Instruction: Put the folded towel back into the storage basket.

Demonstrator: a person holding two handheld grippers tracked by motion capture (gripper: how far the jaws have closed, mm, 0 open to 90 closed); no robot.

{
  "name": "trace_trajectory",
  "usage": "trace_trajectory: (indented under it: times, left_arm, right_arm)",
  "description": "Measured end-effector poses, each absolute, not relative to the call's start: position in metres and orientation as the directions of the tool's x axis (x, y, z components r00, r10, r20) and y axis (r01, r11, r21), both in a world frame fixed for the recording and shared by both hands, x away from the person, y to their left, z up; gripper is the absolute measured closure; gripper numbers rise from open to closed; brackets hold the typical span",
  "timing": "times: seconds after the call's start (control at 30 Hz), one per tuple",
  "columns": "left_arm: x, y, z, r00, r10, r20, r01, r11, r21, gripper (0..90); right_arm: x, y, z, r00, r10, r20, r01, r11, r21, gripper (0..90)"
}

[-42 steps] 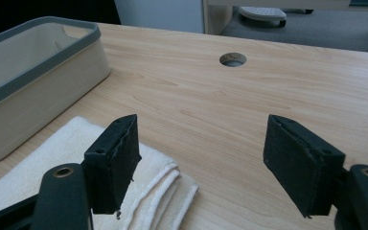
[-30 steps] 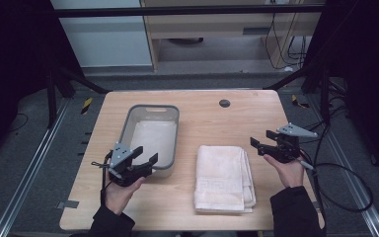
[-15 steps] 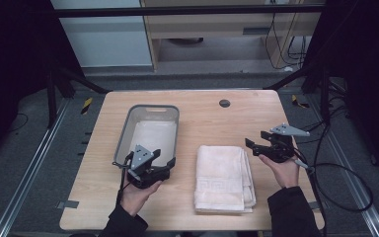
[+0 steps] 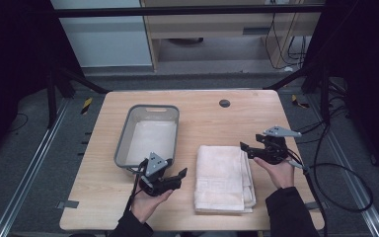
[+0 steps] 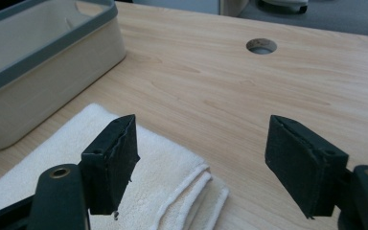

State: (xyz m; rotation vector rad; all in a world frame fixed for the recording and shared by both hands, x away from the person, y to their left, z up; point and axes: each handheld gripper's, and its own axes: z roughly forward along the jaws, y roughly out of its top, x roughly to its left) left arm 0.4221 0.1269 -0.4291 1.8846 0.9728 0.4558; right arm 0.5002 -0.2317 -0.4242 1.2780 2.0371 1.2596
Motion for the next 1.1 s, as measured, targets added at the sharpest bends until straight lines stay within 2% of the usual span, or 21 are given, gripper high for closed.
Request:
trace_trajectory:
  times: [0.43,0.77,1.1]
  left_arm:
    - [0.418,0.108,-0.446,0.648,0.758,-0.08,0.466,-0.312,0.828,35.2]
    - [0.417,0.095,-0.457,0.666,0.742,-0.076,0.482,-0.35,0.804,32.6]
    - [0.417,0.083,-0.472,0.68,0.73,-0.075,0.506,-0.392,0.769,30.8]
  right_arm:
    - [0.505,-0.218,-0.442,-0.503,0.86,0.089,0.527,0.223,0.82,24.9]
    - [0.51,-0.219,-0.458,-0.486,0.864,0.13,0.566,0.198,0.8,25.5]
    - [0.513,-0.213,-0.469,-0.493,0.864,0.098,0.589,0.248,0.769,25.1]
